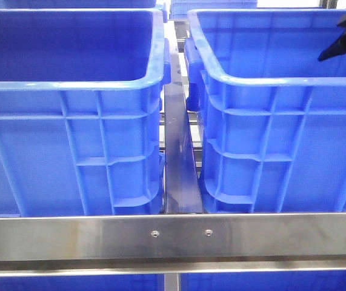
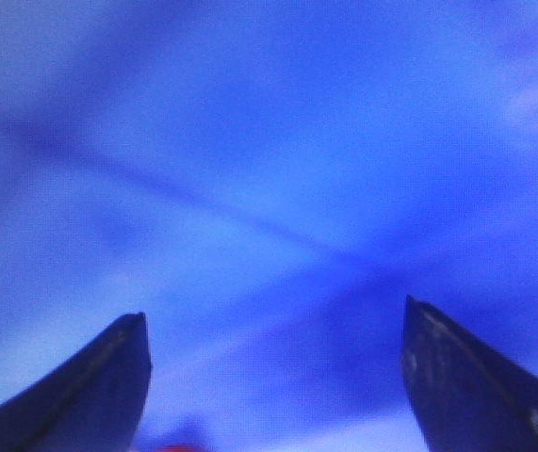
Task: Pick red and yellow buttons and place in box
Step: 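Lower the yellow button into the bin and open the right gripper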
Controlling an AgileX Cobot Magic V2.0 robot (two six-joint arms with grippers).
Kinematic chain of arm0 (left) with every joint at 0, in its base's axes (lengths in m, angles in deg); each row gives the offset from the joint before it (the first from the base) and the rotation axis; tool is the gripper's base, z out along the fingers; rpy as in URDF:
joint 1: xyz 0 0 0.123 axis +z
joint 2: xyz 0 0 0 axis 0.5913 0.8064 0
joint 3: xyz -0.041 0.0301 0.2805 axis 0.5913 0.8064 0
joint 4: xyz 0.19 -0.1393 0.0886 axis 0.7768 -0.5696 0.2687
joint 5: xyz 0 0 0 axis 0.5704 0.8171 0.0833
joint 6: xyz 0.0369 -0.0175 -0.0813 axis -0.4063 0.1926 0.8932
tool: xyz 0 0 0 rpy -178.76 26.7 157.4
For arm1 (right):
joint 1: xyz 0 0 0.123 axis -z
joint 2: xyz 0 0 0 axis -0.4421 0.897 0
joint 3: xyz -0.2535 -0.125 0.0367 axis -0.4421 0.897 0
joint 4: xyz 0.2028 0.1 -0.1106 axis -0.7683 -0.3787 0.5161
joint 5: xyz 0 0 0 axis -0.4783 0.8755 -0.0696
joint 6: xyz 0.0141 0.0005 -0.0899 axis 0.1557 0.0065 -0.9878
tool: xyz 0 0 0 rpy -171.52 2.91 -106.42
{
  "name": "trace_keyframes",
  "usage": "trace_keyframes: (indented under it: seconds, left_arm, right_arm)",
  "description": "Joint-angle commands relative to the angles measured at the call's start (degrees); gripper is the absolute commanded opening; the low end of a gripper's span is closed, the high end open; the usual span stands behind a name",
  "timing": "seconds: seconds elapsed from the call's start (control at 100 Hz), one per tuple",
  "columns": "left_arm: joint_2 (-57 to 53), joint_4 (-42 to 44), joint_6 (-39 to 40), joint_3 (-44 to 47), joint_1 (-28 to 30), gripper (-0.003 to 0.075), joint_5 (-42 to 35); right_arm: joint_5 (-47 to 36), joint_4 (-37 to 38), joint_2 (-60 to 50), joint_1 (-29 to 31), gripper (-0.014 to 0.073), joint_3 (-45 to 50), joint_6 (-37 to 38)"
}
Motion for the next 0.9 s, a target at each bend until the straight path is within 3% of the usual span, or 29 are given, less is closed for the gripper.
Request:
trace_keyframes:
  seconds: [0.0, 0.23, 0.55, 0.89]
  left_arm:
    - [0.8, -0.8, 0.6, -1.3, 0.1, -0.0019, -4.7]
    - [0.8, -0.8, 0.6, -1.3, 0.1, -0.0019, -4.7]
    - [0.8, -0.8, 0.6, -1.3, 0.1, -0.0019, -4.7]
    - [0.8, -0.8, 0.6, -1.3, 0.1, -0.0019, -4.7]
  right_arm:
    - [3.4, -0.3, -5.8, 0.3, 0.0573, -1.5, -0.4]
    - [3.2, 5.8, -13.8, 0.3, 0.0570, 2.4, -2.1]
    - [-0.4, 3.6, -30.3, 0.2, 0.0570, 13.4, -13.5]
    - [-4.0, 4.1, -49.6, 0.2, 0.0570, 24.8, -19.6]
